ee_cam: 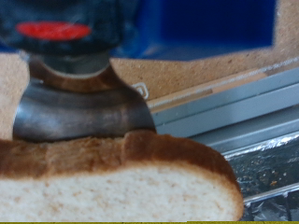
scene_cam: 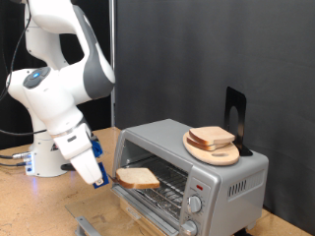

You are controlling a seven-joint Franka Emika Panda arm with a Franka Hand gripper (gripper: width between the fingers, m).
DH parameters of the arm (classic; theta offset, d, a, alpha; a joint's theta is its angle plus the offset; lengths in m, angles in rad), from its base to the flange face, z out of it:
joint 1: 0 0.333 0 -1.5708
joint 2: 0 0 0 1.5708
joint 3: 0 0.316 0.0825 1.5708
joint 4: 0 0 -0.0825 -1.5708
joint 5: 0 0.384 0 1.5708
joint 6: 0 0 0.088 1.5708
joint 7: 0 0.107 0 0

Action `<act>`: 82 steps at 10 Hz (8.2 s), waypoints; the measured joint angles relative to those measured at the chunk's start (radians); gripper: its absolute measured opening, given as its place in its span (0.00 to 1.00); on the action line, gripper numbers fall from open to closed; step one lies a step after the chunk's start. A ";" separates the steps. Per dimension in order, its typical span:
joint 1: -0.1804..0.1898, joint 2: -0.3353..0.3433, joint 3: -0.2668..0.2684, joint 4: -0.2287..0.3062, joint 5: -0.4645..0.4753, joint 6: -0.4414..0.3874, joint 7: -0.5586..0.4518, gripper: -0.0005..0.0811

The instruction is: Make a piece of toast with the oven

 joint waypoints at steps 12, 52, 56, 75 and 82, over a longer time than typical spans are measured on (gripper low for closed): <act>0.026 -0.027 0.114 -0.023 -0.187 0.091 0.179 0.46; 0.005 -0.081 0.160 -0.042 -0.350 0.107 0.270 0.46; -0.022 -0.063 0.138 -0.043 -0.364 0.107 0.227 0.46; -0.070 -0.079 0.116 -0.060 -0.376 0.047 0.139 0.46; -0.143 -0.065 -0.011 -0.006 -0.222 -0.133 -0.003 0.46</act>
